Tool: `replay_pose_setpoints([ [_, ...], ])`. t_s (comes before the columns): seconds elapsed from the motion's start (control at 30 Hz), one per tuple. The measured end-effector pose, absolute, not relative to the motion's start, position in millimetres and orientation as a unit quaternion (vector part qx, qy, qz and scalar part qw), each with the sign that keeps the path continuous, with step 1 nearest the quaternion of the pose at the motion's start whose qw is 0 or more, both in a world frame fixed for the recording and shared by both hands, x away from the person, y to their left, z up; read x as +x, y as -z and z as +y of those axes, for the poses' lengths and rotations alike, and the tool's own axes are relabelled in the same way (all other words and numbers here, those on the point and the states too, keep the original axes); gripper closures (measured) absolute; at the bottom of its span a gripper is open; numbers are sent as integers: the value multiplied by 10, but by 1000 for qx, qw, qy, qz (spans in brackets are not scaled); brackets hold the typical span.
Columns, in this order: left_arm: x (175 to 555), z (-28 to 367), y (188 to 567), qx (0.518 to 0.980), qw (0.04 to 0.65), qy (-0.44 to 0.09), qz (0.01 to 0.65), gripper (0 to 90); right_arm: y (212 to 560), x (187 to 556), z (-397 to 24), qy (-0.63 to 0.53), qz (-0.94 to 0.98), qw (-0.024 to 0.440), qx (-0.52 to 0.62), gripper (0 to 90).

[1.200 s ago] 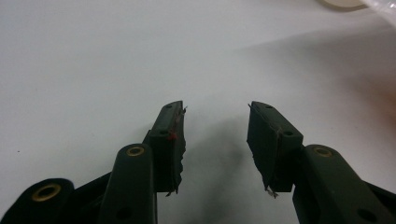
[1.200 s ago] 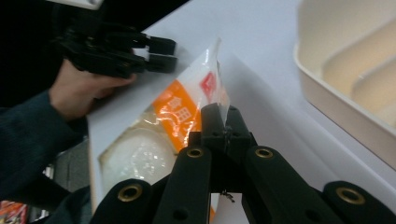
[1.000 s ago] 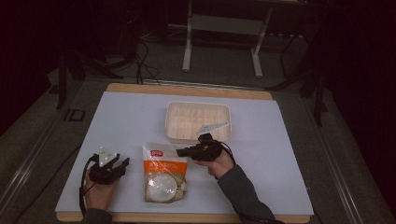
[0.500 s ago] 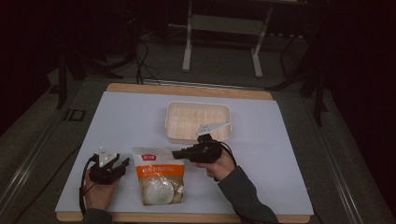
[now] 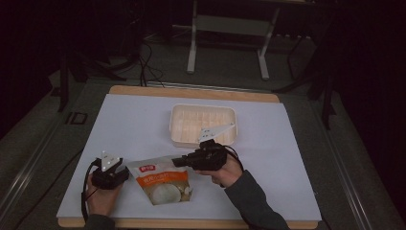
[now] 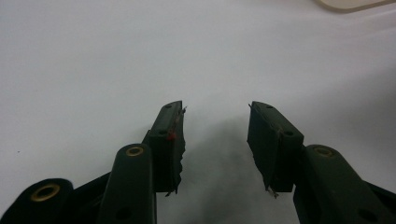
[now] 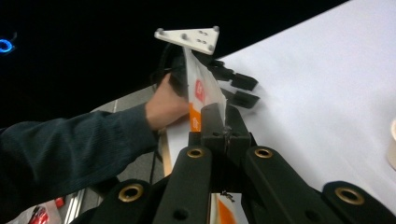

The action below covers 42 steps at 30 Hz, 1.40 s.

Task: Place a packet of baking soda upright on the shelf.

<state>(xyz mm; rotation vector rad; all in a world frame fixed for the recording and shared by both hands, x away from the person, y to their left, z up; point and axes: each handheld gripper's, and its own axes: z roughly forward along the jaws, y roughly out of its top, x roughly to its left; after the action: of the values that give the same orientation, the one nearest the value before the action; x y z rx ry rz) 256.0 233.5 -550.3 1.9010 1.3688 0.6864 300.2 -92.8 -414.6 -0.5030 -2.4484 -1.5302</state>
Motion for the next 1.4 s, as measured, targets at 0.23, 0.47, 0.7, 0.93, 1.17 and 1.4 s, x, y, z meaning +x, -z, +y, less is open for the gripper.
replay_pose_setpoints([
  [0.23, 2559, 2335, 5502, 731, 344, -264, 527, 554, 4059, 2977, -952, 522, -831, 103, -164, 900],
  [0.47, 2561, 2336, 5503, 731, 344, -264, 527, 551, 4010, 3008, -1034, 533, -822, 87, -182, 900],
  [0.7, 2561, 2335, 5503, 731, 343, -264, 527, 551, 4009, 3080, -1156, 538, -813, 82, -206, 900],
  [0.93, 2561, 2336, 5504, 730, 345, -264, 528, 550, 3979, 3119, -1251, 542, -808, 76, -218, 900],
  [1.17, 2560, 2336, 5503, 730, 345, -264, 528, 550, 3943, 3142, -1339, 549, -800, 68, -232, 900],
  [1.4, 2560, 2337, 5502, 730, 345, -264, 528, 549, 3914, 3170, -1408, 553, -795, 62, -242, 900],
])
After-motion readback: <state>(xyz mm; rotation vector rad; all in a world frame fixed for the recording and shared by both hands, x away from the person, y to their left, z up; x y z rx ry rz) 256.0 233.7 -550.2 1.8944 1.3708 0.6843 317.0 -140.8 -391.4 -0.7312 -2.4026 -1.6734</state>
